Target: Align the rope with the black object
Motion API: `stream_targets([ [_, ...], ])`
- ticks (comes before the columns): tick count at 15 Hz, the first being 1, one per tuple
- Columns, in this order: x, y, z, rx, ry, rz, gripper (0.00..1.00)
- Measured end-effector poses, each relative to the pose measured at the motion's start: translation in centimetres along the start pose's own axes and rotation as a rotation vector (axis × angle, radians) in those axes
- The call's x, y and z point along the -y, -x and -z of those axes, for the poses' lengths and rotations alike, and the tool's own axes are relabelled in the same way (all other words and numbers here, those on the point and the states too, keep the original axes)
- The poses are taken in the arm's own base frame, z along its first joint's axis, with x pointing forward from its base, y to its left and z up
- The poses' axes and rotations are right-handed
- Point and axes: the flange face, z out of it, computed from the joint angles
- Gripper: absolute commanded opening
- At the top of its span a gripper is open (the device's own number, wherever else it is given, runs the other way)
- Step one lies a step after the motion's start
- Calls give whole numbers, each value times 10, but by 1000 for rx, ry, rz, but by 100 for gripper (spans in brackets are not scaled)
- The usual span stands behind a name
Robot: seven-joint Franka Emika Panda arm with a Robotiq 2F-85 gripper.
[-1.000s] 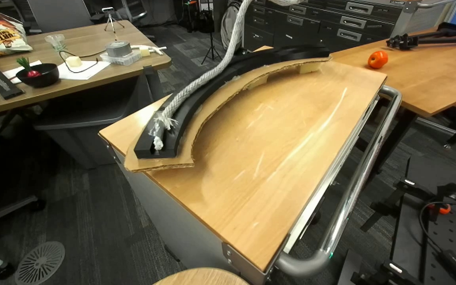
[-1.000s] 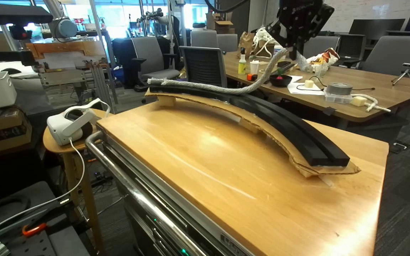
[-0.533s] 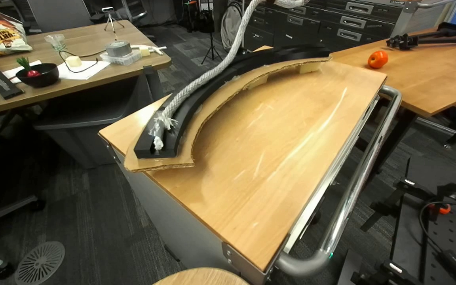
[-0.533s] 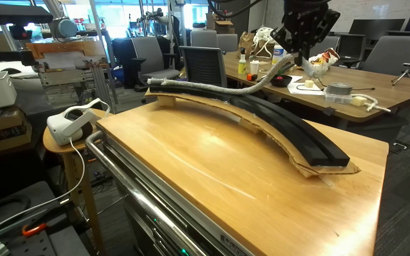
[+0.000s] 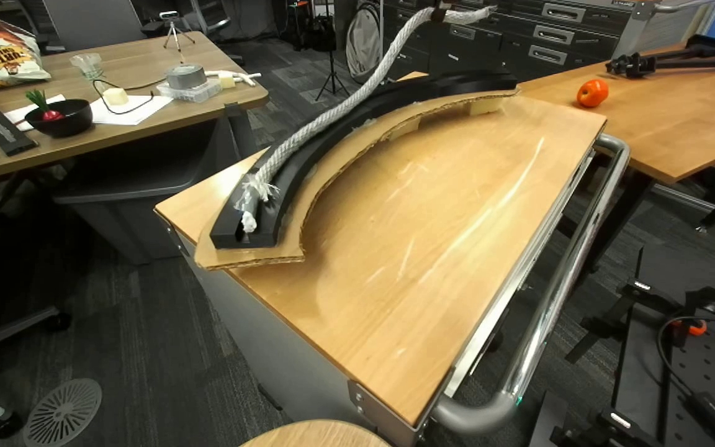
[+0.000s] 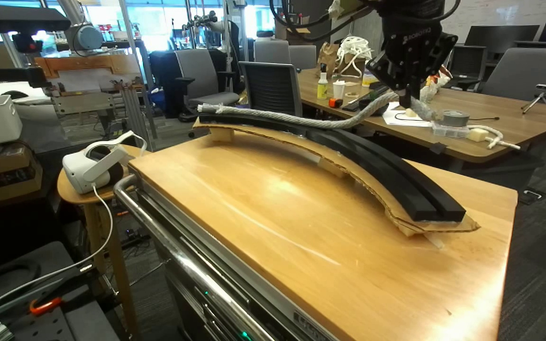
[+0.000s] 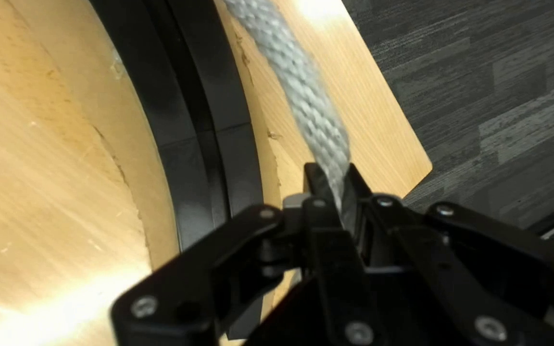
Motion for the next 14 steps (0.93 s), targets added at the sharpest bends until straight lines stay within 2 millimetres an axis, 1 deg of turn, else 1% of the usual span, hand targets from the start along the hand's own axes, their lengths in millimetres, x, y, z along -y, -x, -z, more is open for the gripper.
stream_targets([
  [4, -4, 0, -7, -74, 12, 56, 3],
  [9, -15, -3, -17, -187, 91, 132, 3],
  [14, -26, -2, -27, -247, 158, 171, 3],
])
